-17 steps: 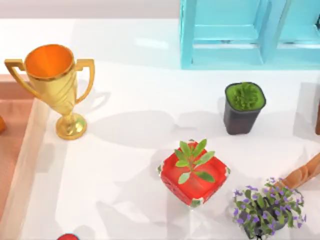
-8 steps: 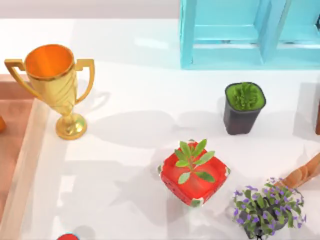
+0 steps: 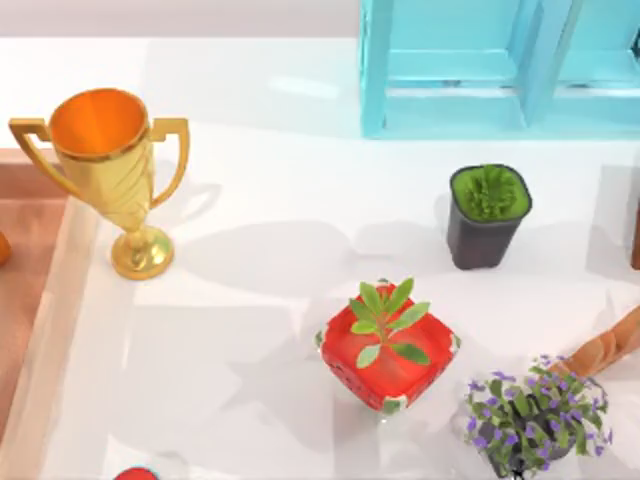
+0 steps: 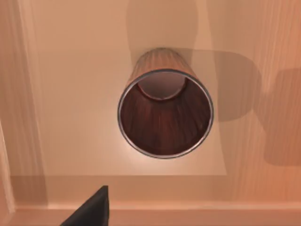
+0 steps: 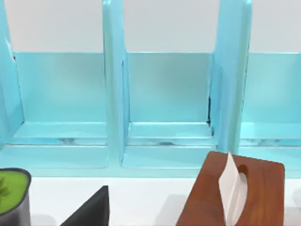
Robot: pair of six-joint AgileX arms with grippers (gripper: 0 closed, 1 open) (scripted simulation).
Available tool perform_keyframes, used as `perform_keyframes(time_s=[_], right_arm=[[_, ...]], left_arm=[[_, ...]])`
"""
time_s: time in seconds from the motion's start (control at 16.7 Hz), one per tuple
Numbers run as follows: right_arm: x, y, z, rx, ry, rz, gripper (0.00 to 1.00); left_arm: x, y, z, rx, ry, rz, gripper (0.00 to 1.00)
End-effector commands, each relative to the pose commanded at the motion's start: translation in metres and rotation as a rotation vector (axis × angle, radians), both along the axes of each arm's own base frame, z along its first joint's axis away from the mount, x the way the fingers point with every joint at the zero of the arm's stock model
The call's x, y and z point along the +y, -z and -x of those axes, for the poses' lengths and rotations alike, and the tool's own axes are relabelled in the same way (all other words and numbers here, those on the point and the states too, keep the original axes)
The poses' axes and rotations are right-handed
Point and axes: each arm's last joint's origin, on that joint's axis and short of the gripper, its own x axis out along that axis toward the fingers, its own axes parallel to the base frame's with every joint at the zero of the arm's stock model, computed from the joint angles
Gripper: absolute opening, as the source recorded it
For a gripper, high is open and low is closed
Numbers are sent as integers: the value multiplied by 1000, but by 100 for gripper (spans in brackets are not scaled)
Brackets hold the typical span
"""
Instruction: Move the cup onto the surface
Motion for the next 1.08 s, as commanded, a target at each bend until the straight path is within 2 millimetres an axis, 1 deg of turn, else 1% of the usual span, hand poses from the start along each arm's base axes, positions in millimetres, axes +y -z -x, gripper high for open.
perform_keyframes(time_s=[0.12, 0.3, 0.48, 0.72, 0.84, 0.96, 1.08], right_arm=[[0, 0, 0, 0, 0, 0, 100], [0, 0, 0, 0, 0, 0, 100], [0, 0, 0, 0, 0, 0, 100], [0, 0, 0, 0, 0, 0, 100], [0, 0, 0, 0, 0, 0, 100], [0, 0, 0, 0, 0, 0, 100], [0, 0, 0, 0, 0, 0, 100]], left_arm=[[-1, 1, 0, -2, 3, 0, 100], [0, 16, -2, 1, 0, 0, 100], [1, 41, -4, 1, 0, 0, 100], [1, 80, -3, 1, 0, 0, 100], [1, 94, -1, 1, 0, 0, 100], [0, 100, 0, 0, 0, 0, 100], [0, 100, 0, 0, 0, 0, 100]])
